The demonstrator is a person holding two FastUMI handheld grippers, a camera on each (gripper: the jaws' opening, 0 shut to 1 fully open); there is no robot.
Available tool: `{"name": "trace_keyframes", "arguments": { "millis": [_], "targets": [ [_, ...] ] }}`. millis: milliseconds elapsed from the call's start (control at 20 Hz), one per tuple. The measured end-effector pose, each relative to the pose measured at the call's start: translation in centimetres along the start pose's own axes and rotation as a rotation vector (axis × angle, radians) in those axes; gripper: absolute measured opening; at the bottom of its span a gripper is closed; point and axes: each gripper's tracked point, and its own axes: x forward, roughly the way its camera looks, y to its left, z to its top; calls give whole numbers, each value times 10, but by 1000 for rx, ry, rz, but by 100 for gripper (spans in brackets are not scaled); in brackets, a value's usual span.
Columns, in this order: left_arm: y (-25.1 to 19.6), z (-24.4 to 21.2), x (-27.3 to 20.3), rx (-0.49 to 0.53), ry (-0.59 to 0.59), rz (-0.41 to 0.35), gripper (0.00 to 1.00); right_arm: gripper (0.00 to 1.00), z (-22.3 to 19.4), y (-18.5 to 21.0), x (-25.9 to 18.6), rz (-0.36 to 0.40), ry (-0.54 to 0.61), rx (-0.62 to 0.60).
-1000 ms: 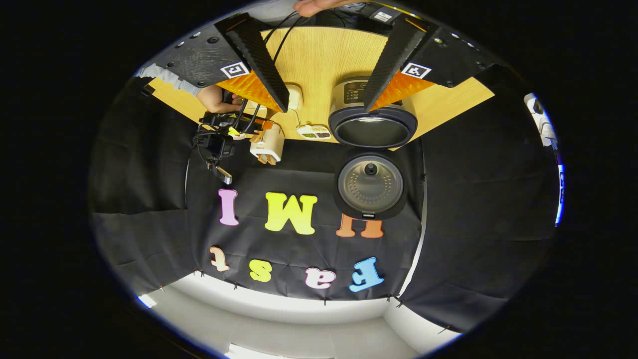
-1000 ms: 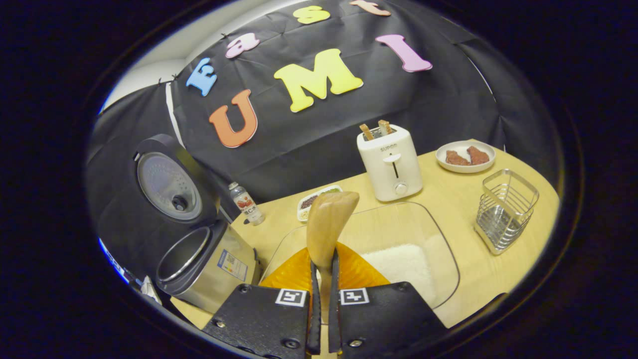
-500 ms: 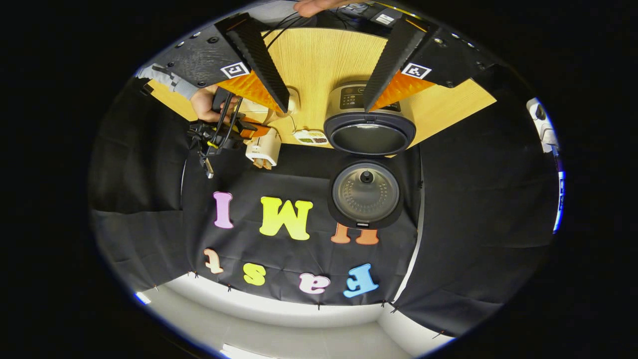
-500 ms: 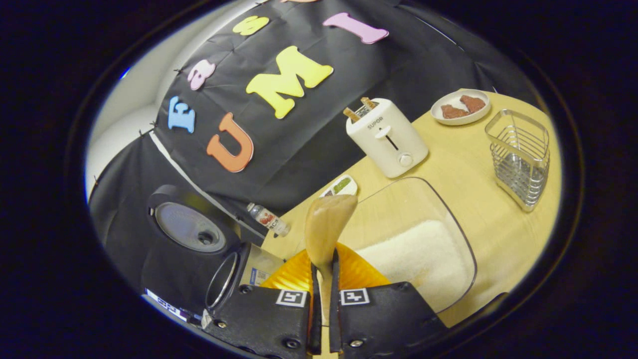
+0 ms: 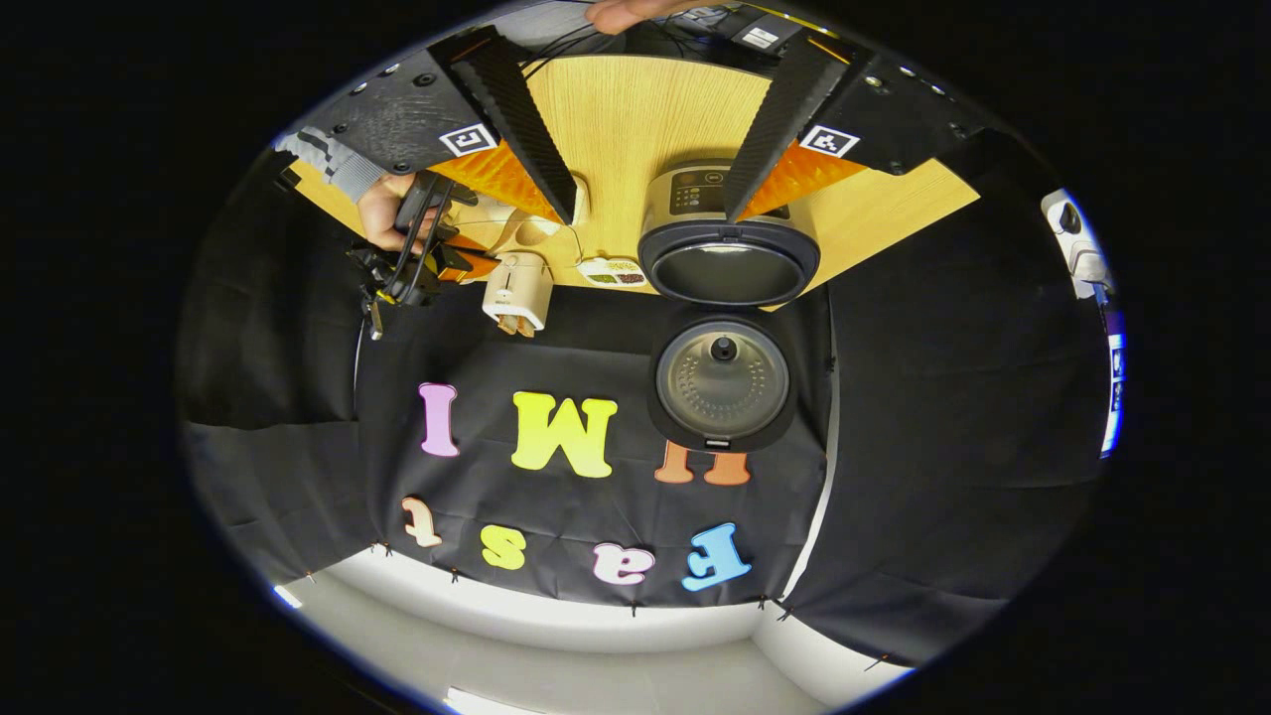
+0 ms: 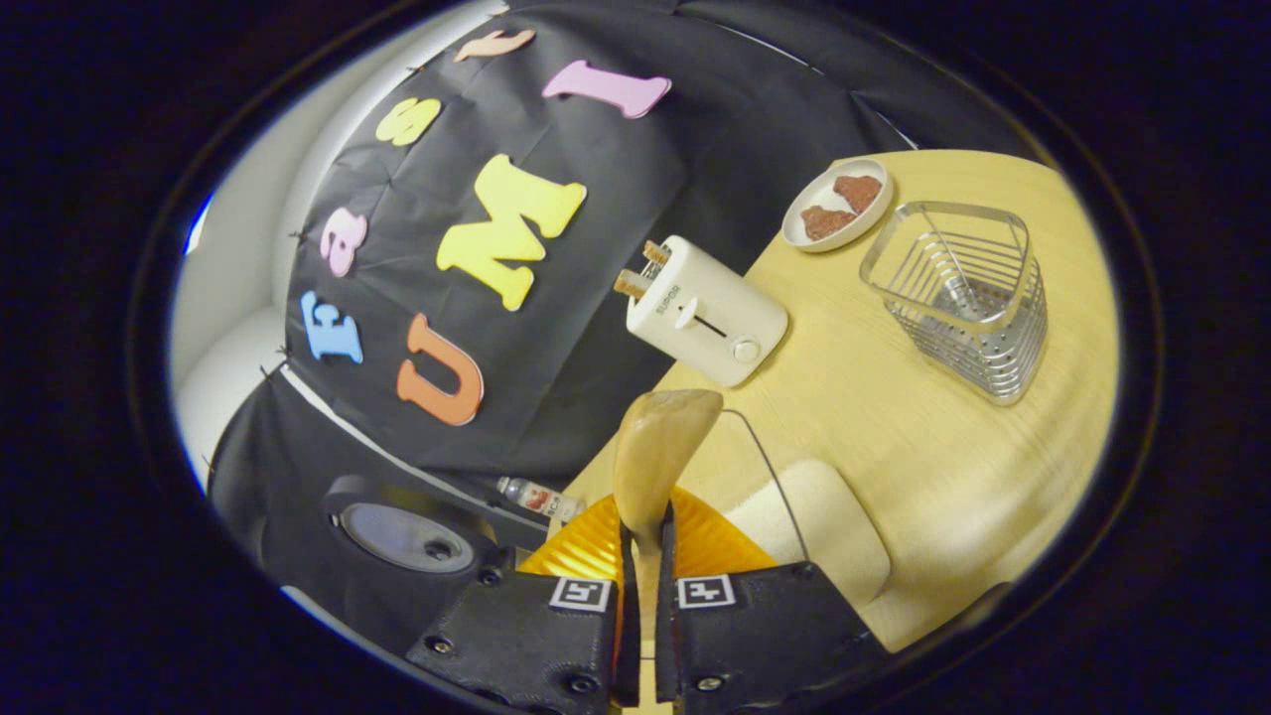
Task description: Close the left gripper, press the button to open the rice cooker; take a wooden spoon from the chopstick holder with the right hand, scoop a spoonful of rice and pour it into the rice cooker, then put the wooden spoon back into the chopstick holder.
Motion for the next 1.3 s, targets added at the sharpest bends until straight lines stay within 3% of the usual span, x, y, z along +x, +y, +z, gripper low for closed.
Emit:
{"name": "trace_keyframes", "arguments": {
  "millis": [200,350,450,900,1300],
  "targets": [
    [-11,1,-2,33,2,-8,95,11,26,2,-24,74,-38,227],
    [-16,5,-5,53,-1,-11,95,10,46,17,-41,194,-44,489],
    [-18,9,-7,58,-6,-12,95,11,49,30,-53,255,-20,573],
    [-6,22,-33,57,-60,-14,95,11,40,99,-74,304,-16,469],
    [34,20,-50,38,-96,23,95,11,-25,169,-38,302,48,360]
  ]
}}
